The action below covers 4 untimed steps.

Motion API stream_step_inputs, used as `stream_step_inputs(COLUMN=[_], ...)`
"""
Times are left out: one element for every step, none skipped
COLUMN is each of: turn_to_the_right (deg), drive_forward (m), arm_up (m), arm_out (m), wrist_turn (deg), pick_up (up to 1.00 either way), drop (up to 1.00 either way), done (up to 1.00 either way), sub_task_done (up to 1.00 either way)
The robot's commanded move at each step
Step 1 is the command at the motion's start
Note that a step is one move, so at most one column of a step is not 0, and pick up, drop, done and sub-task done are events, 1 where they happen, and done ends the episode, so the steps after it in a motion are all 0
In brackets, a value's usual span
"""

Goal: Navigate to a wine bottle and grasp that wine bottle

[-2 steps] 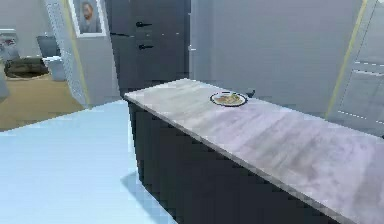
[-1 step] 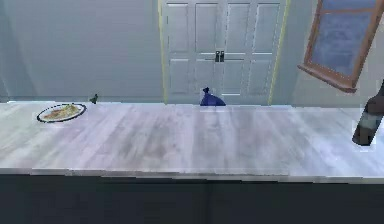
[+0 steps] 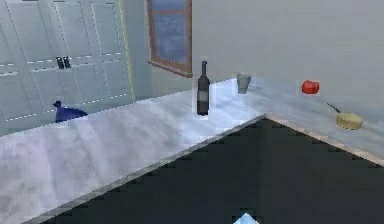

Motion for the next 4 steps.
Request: stream_step_inputs(turn_to_the_right=[0.0, -45.0, -33.0, 0.0], drive_forward=[0.5, 0.0, 0.0, 0.0], arm_up=[0.0, 0.0, 0.0, 0.5], arm_out=[0.0, 0.0, 0.0, 0.0], wrist_turn=[0.0, 0.0, 0.0, 0.0], pick_up=[0.0, 0.0, 0.0, 0.0], drop=[0.0, 0.0, 0.0, 0.0], done=[0.0, 0.0, 0.0, 0.0], sub_task_done=[0.0, 0.0, 0.0, 0.0])
